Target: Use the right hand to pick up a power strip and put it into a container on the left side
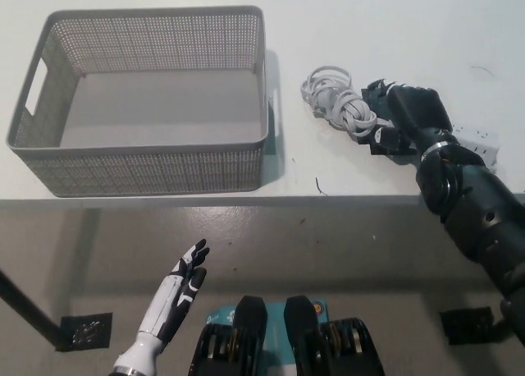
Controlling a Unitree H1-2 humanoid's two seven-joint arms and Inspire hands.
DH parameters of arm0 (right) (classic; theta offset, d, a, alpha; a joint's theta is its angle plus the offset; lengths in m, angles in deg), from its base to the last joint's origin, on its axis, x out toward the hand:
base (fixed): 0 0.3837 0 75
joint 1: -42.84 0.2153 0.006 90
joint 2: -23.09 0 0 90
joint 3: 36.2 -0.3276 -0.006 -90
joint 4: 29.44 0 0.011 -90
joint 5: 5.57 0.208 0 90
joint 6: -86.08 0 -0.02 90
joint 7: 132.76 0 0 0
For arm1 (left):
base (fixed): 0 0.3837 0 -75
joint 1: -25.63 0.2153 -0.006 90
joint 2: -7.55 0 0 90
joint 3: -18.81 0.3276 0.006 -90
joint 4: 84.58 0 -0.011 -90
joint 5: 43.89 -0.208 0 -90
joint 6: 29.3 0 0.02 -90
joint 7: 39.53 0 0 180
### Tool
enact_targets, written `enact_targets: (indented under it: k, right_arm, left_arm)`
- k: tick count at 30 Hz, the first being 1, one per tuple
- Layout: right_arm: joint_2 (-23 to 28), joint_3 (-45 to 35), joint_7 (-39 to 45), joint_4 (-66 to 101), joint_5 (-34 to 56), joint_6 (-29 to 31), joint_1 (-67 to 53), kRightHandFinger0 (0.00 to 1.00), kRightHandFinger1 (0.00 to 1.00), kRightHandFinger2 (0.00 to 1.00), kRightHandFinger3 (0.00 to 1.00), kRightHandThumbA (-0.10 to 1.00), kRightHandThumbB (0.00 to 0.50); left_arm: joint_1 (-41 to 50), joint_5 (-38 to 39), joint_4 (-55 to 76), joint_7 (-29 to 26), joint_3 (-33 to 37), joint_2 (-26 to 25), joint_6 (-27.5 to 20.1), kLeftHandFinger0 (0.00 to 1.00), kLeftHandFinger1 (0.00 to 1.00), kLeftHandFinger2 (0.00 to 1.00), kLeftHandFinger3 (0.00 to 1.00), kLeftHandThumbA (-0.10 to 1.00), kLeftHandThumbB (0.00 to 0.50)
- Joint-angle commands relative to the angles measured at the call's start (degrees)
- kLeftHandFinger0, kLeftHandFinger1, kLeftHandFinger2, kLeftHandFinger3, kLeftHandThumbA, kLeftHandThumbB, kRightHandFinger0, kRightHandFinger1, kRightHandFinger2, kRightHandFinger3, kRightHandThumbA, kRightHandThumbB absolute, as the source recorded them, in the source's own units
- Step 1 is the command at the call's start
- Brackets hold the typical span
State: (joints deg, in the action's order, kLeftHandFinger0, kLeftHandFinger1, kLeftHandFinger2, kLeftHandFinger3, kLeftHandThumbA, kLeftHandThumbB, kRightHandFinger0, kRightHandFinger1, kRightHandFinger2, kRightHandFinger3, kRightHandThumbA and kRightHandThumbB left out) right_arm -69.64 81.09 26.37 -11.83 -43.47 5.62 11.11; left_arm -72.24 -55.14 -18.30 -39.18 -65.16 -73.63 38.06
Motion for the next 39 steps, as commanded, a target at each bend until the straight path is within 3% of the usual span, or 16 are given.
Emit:
enact_targets:
  k: [1, 6, 11, 14, 18, 20, 21, 26, 28, 30, 34, 37, 39]
  right_arm:
    - [-0.21, 0.32, -33.86, -1.74, -2.98, 15.22, 6.51, 0.0, 0.28, 0.73, 0.8, -0.1, 0.106]
    - [1.32, 0.57, -35.62, 0.63, -4.23, 16.38, 9.7, 0.0, 0.27, 0.71, 0.81, -0.1, 0.058]
    - [2.87, 0.68, -38.16, 3.03, -5.99, 14.35, 13.29, 0.0, 0.22, 0.68, 0.88, -0.1, 0.103]
    - [3.91, -0.82, -34.34, 4.36, -4.45, 16.01, 15.6, 0.0, 0.24, 0.73, 0.83, -0.1, 0.065]
    - [5.01, -0.76, -33.38, 5.14, -4.98, 15.85, 17.78, 0.0, 0.21, 0.72, 0.76, -0.1, 0.113]
    - [5.52, 0.2, -35.29, 5.32, -6.42, 15.89, 18.84, 0.0, 0.15, 0.67, 0.7, -0.1, 0.146]
    - [5.57, 0.39, -35.74, 5.14, -6.66, 15.74, 19.26, 0.0, 0.14, 0.66, 0.7, -0.1, 0.138]
    - [5.98, 0.83, -35.21, 6.1, -7.43, 15.3, 20.76, 0.0, 0.13, 0.68, 0.79, -0.1, 0.154]
    - [6.24, 1.39, -36.07, 5.88, -8.05, 16.31, 21.47, 0.0, 0.12, 0.67, 0.78, -0.1, 0.164]
    - [6.26, 2.23, -37.58, 5.28, -9.15, 14.9, 21.99, 0.0, 0.08, 0.62, 0.7, -0.1, 0.153]
    - [6.67, 3.25, -38.65, 5.09, -10.0, 15.53, 22.82, 0.0, 0.03, 0.57, 0.41, -0.1, 0.148]
    - [6.73, 3.36, -38.98, 4.88, -10.08, 15.97, 23.51, 0.0, 0.04, 0.6, 0.56, -0.1, 0.149]
    - [6.65, 3.39, -39.13, 4.63, -10.09, 16.51, 24.28, 0.0, 0.07, 0.66, 0.72, -0.1, 0.119]
  left_arm:
    - [-1.59, 1.76, 0.99, 0.16, -0.44, -0.55, -4.29, 1.0, 1.0, 1.0, 1.0, 1.0, 0.04]
    - [-1.44, 2.26, 1.21, 0.58, -0.43, -0.58, -4.29, 1.0, 1.0, 1.0, 1.0, 1.0, 0.016]
    - [-1.56, 1.56, 0.89, 0.29, -0.05, -0.93, -4.29, 1.0, 1.0, 1.0, 1.0, 1.0, 0.004]
    - [-1.83, 1.95, 0.64, 0.32, -0.17, -0.99, -4.29, 1.0, 1.0, 1.0, 1.0, 1.0, 0.0]
    - [-1.84, 2.43, 0.51, 0.56, -0.4, -0.79, -4.29, 1.0, 1.0, 1.0, 1.0, 1.0, 0.003]
    - [-1.96, 1.96, 0.64, 0.44, -0.36, -0.92, -4.29, 1.0, 1.0, 1.0, 1.0, 1.0, 0.001]
    - [-2.0, 1.8, 0.65, 0.37, -0.29, -0.98, -4.29, 1.0, 1.0, 1.0, 1.0, 1.0, 0.002]
    - [-1.99, 1.39, 0.46, 0.2, -0.49, -0.81, -4.15, 1.0, 1.0, 1.0, 1.0, 1.0, 0.036]
    - [-1.91, 1.57, 0.82, 0.48, -0.45, -0.84, -3.69, 1.0, 1.0, 1.0, 1.0, 1.0, 0.046]
    - [-1.92, 1.46, 0.81, 0.39, -0.42, -0.84, -3.84, 1.0, 1.0, 1.0, 1.0, 1.0, 0.044]
    - [-1.7, 1.94, 1.24, 0.7, -0.39, -0.71, -3.47, 1.0, 1.0, 1.0, 1.0, 1.0, 0.045]
    - [-1.69, 2.02, 1.1, 0.81, -0.29, -0.75, -3.7, 1.0, 1.0, 1.0, 1.0, 1.0, 0.041]
    - [-1.76, 1.91, 0.84, 0.75, -0.26, -0.79, -3.77, 1.0, 1.0, 1.0, 1.0, 1.0, 0.05]
